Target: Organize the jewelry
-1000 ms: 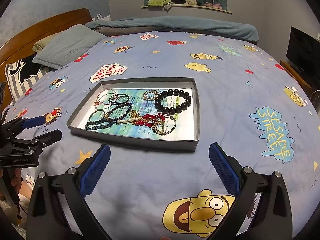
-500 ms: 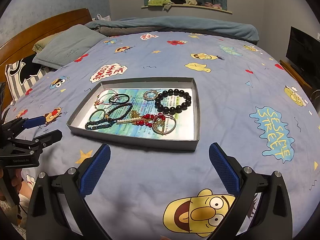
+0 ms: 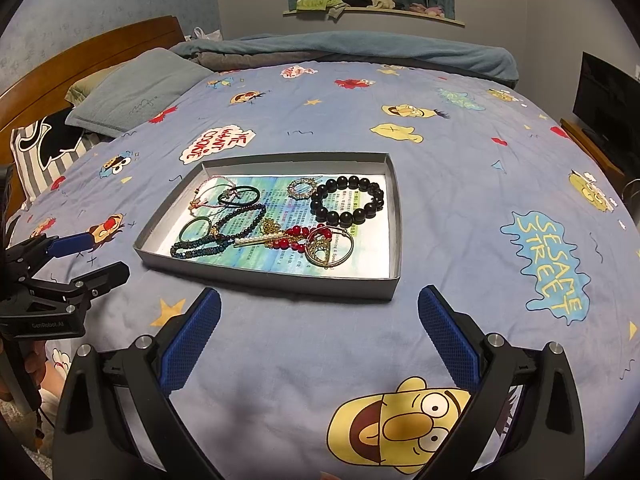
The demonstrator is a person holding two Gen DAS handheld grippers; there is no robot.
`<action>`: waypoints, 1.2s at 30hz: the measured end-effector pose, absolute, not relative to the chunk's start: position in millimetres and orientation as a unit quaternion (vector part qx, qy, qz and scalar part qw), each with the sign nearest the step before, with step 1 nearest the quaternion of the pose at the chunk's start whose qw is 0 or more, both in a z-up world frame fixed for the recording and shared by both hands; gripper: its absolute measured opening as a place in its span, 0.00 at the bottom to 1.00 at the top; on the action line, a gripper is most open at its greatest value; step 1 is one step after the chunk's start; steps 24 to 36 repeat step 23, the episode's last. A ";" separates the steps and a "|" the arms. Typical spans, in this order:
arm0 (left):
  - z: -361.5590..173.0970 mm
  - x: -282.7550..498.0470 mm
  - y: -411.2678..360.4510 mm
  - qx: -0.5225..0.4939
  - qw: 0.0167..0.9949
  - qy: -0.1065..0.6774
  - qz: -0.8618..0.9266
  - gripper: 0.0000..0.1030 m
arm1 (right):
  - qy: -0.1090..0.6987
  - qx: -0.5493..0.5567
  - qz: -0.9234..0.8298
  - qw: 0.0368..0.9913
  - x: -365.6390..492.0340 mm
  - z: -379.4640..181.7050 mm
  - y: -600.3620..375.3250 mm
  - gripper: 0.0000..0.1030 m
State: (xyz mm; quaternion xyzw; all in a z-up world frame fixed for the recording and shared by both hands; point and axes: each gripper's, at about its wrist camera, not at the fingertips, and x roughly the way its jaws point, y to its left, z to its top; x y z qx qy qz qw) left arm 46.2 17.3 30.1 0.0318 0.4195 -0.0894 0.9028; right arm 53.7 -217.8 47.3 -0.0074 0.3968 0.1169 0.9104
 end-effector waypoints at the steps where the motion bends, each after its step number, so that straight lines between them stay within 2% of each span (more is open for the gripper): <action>1: 30.1 46.5 17.1 0.034 0.903 0.419 -0.085 0.90 | 0.397 -0.007 0.117 0.910 53.7 47.4 -217.8 0.95; 12: 31.3 43.6 4.4 0.087 0.915 0.391 -0.054 0.93 | 0.399 -0.006 0.117 0.909 50.8 44.1 -215.9 0.95; 19: 32.2 45.9 5.1 0.059 0.910 0.404 -0.075 0.93 | 0.400 -0.005 0.116 0.909 52.0 44.0 -216.3 0.95; 36: 32.4 46.3 5.1 0.063 0.911 0.401 -0.071 0.93 | 0.400 -0.005 0.116 0.909 52.3 44.0 -216.6 0.95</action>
